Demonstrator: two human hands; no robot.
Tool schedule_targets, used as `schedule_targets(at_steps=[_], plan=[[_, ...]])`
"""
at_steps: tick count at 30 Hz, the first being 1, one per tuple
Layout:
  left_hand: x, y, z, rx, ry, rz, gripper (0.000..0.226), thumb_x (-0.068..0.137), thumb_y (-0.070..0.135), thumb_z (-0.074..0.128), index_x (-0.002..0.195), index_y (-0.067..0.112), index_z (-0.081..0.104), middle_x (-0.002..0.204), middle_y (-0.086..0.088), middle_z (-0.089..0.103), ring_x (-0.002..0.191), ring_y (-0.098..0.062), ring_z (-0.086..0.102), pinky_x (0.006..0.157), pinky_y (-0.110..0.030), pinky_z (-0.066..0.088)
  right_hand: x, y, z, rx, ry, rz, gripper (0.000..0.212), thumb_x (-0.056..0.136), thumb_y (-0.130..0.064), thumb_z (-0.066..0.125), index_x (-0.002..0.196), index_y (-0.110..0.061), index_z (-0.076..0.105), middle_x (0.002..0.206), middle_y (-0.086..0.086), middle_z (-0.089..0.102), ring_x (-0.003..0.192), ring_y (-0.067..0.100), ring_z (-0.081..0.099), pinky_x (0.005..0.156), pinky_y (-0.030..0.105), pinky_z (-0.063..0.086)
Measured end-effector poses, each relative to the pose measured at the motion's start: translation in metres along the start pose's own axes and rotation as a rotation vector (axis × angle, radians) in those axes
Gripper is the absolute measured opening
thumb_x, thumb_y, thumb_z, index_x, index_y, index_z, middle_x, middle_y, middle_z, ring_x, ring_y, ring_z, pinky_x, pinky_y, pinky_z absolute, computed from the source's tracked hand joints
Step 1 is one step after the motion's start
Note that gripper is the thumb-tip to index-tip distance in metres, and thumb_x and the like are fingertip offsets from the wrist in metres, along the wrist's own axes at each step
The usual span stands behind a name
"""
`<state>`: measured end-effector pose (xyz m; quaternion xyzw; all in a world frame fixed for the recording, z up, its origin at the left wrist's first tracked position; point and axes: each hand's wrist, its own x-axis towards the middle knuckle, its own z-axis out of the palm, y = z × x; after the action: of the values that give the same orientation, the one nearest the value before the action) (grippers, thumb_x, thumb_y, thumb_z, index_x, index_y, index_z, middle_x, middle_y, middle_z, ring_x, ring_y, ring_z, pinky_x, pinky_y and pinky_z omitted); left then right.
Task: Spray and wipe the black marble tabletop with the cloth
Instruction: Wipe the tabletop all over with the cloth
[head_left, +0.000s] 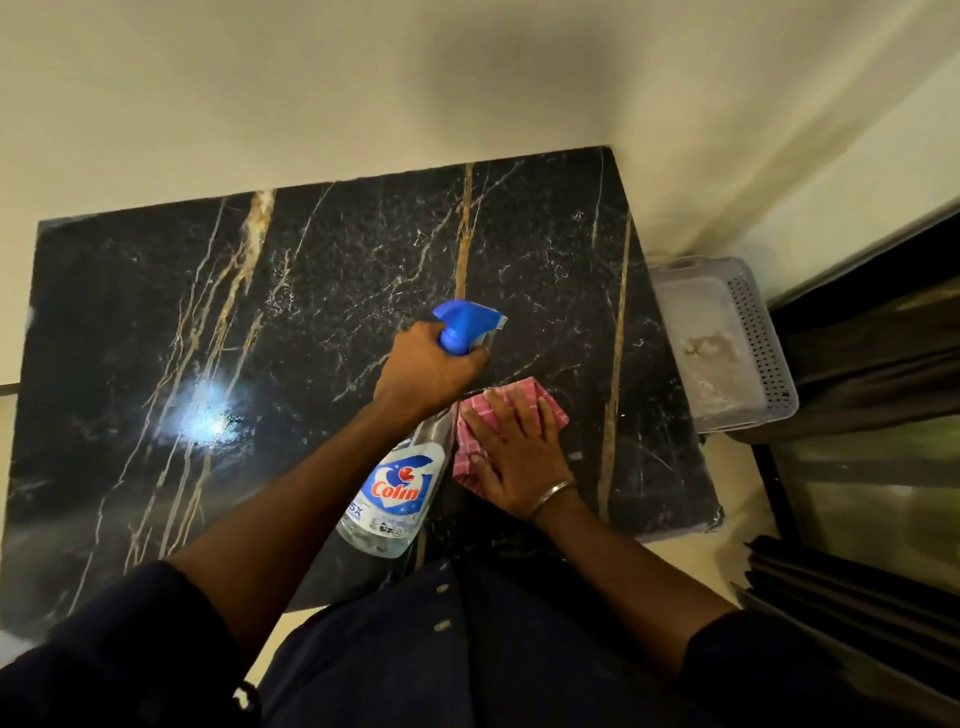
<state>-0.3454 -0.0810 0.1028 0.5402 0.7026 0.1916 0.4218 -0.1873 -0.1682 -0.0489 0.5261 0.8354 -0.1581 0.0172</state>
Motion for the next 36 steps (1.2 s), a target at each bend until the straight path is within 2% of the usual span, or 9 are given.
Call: schedule_targets(at_steps=[3,9,12,15,17,23,29,33,36], plan=[[-0.002,-0.008,-0.005,0.008,-0.033,0.013,0.021,0.082,0.03,0.07,0.094,0.014,0.062,0.076,-0.001,0.065,0.068,-0.015,0.064,0.064,-0.028,0.055,-0.02,0.031,-0.004,-0.109,-0.009,0.06,0.072,0.094,-0.056,0.031,0.156,-0.034,0.004,0.164,0.007,0.009,0.149,0.036,0.003,0.116,0.064,0.013],[-0.013,-0.023,-0.022,0.024,-0.097,0.091,0.018,0.085,0.028,0.069,0.095,0.016,0.06,0.079,-0.002,0.065,0.07,-0.012,0.064,0.064,-0.022,0.053,-0.064,0.086,-0.022,-0.12,0.056,0.632,0.066,0.094,-0.054,0.024,0.155,-0.029,0.02,0.157,0.012,0.027,0.144,0.04,0.021,0.114,0.063,0.019],[-0.02,-0.038,-0.022,0.054,-0.118,0.099,0.018,0.084,0.031,0.07,0.091,0.018,0.06,0.076,0.0,0.064,0.069,-0.013,0.064,0.062,-0.023,0.052,-0.068,0.08,-0.02,-0.044,0.102,0.796,0.064,0.095,-0.052,0.024,0.152,-0.023,0.03,0.154,0.016,0.033,0.142,0.042,0.026,0.111,0.065,0.021],[-0.027,-0.055,-0.021,0.061,-0.153,0.082,0.027,0.082,0.035,0.07,0.1,0.016,0.061,0.08,0.001,0.065,0.071,-0.011,0.064,0.061,-0.022,0.049,-0.056,0.05,-0.013,0.019,0.164,0.914,0.066,0.093,-0.053,0.021,0.152,-0.025,0.029,0.154,0.018,0.032,0.141,0.044,0.026,0.108,0.068,0.022],[-0.032,-0.064,-0.021,0.068,-0.181,0.075,0.031,0.082,0.035,0.07,0.104,0.015,0.062,0.082,0.001,0.065,0.072,-0.011,0.064,0.061,-0.022,0.049,-0.051,0.017,-0.005,0.016,0.18,0.882,0.067,0.093,-0.055,0.02,0.154,-0.027,0.023,0.157,0.017,0.027,0.143,0.044,0.022,0.11,0.069,0.019],[-0.045,-0.067,-0.02,0.112,-0.193,0.138,0.021,0.082,0.032,0.071,0.091,0.016,0.06,0.069,0.006,0.06,0.061,-0.006,0.058,0.054,-0.017,0.039,-0.059,-0.079,0.032,-0.012,0.135,0.536,0.072,0.093,-0.055,0.035,0.156,-0.03,0.012,0.162,0.012,0.019,0.146,0.042,0.016,0.112,0.065,0.012],[-0.054,-0.064,-0.018,0.138,-0.199,0.208,0.019,0.081,0.033,0.072,0.083,0.022,0.057,0.067,0.008,0.059,0.059,-0.005,0.057,0.053,-0.018,0.039,-0.091,-0.074,0.046,-0.081,0.103,0.277,0.071,0.096,-0.058,0.036,0.157,-0.032,0.01,0.163,0.006,0.014,0.15,0.034,0.01,0.113,0.063,0.022],[-0.054,-0.068,-0.021,0.129,-0.263,0.196,0.027,0.082,0.034,0.071,0.1,0.016,0.061,0.078,0.004,0.064,0.069,-0.009,0.063,0.061,-0.022,0.048,-0.112,-0.036,0.037,-0.088,0.141,0.462,0.075,0.093,-0.055,0.043,0.156,-0.029,0.012,0.159,0.011,0.024,0.144,0.039,0.024,0.111,0.064,0.024],[-0.054,-0.07,-0.025,0.112,-0.274,0.194,0.028,0.083,0.033,0.071,0.103,0.016,0.06,0.081,0.003,0.064,0.071,-0.01,0.064,0.061,-0.021,0.048,-0.135,0.008,0.021,-0.058,0.178,0.703,0.061,0.096,-0.049,0.033,0.151,-0.024,0.026,0.153,0.015,0.034,0.139,0.041,0.032,0.109,0.064,0.027]])
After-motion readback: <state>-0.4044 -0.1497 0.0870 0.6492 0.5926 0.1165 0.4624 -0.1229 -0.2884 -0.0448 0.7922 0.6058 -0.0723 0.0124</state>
